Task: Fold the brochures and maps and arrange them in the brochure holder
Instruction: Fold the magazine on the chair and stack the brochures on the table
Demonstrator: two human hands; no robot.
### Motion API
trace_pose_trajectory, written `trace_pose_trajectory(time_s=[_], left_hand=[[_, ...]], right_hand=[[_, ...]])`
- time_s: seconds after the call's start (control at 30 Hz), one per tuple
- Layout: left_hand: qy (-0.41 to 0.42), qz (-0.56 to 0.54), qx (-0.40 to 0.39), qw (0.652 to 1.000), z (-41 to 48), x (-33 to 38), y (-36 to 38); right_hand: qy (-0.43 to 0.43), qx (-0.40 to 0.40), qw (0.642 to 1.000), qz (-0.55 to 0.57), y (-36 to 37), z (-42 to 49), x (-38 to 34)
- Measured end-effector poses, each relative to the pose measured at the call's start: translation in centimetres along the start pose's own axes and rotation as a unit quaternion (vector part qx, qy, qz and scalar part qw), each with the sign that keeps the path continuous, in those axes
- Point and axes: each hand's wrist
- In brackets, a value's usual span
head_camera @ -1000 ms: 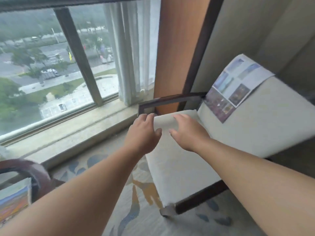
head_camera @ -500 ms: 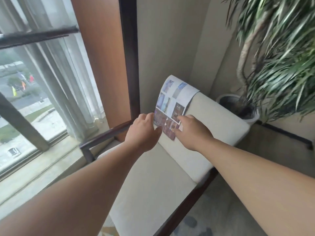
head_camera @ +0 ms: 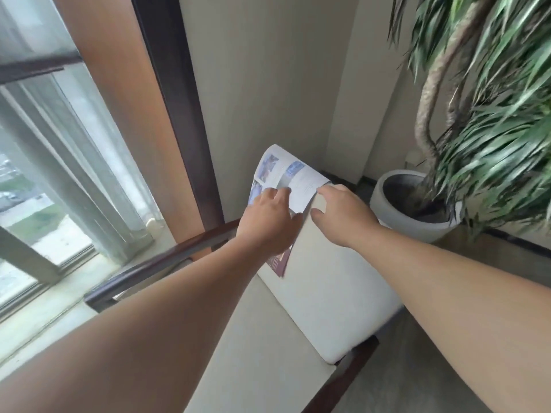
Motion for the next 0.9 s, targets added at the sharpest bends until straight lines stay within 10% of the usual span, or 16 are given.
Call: trace_pose_trajectory(time_s=[0.63, 0.9], left_hand=[[-0.026, 0.072, -0.026, 0.997, 10.2, 1.1, 7.7], [-0.168, -0.088, -0.004, 0.982, 11.4, 1.9, 6.7]], right_hand=[[0.093, -0.088, 0.992, 0.005, 5.7, 17.0, 8.1], [0.005, 0.013, 0.998, -0.057, 4.7, 14.6, 6.0]])
Point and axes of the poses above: each hand's wrist, its own z-axis towards the middle knuckle, its own y-axis out of the palm, x = y × z, and after that the axes turned 5 degrees about -y, right-handed
